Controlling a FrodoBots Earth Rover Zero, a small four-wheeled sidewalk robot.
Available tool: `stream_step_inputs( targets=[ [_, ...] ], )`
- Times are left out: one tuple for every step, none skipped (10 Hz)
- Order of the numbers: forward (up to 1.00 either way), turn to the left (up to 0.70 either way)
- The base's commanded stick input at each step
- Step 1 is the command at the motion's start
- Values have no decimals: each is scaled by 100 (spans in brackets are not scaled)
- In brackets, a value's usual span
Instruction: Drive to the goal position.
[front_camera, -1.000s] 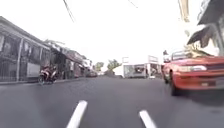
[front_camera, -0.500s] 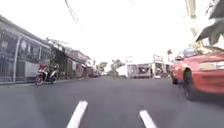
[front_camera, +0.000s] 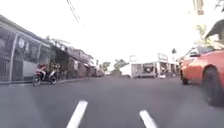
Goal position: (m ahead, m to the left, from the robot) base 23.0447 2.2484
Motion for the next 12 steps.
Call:
stream_step_inputs(
  targets=[
    [100,-40],
    [100,-40],
    [100,-40],
    [100,-40],
    [100,-17],
    [100,0],
    [100,0],
    [100,0],
    [100,0],
    [100,0],
    [100,0],
    [100,0]
  ],
)
